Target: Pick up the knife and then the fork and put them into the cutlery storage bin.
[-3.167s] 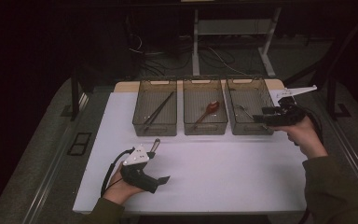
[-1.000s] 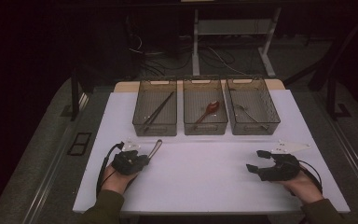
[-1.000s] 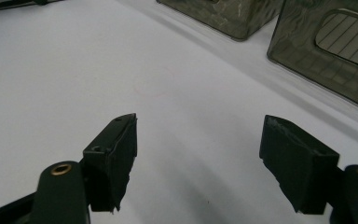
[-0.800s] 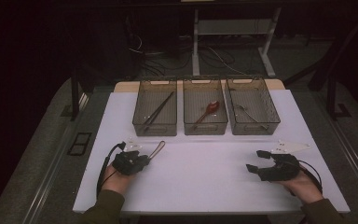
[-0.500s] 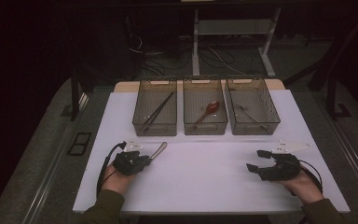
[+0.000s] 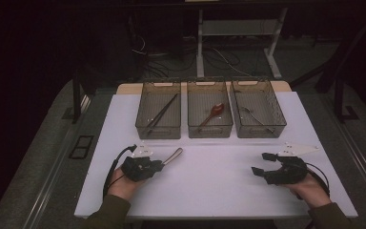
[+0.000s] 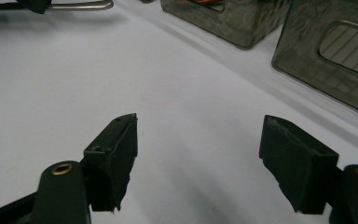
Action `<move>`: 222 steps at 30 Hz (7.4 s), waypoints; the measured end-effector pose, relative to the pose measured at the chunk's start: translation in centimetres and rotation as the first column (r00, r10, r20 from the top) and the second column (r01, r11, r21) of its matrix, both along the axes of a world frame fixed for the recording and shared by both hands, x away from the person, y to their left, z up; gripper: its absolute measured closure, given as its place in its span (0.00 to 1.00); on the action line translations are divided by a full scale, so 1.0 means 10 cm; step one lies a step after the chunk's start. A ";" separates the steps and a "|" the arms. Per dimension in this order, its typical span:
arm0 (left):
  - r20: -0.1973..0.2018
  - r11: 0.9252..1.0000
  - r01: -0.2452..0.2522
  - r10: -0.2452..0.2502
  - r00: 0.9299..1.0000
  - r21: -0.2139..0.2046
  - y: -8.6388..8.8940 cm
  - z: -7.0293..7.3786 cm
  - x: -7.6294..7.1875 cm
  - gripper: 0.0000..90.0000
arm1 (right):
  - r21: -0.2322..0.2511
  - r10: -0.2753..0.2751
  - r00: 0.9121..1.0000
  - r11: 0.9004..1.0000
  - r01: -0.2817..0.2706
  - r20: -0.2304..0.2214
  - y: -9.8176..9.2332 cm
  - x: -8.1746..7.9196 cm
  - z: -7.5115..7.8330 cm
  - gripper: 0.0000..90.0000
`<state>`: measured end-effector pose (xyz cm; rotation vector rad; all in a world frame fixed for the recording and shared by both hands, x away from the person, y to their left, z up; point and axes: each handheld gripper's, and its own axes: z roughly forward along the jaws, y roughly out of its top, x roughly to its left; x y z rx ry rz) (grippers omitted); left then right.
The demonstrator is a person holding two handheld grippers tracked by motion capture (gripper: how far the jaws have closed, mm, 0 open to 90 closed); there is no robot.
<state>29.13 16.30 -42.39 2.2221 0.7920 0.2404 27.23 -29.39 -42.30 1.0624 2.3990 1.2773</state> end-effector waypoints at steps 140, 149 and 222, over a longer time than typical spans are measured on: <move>0.070 0.981 0.052 -0.040 0.997 -0.184 -0.03 -0.03 -0.12 0.00 | -0.224 -0.290 0.935 0.944 0.243 -0.206 -0.26 1.93 0.42 0.87; 0.068 0.982 0.052 -0.040 0.997 -0.182 -0.02 -0.03 -0.11 0.00 | -0.266 -0.324 0.919 0.928 0.262 -0.225 -0.19 2.00 0.32 0.87; 0.094 0.987 0.035 -0.020 0.995 -0.157 -0.02 -0.06 -0.12 0.00 | 0.000 -0.099 0.991 0.995 0.099 0.087 0.00 0.35 0.13 0.21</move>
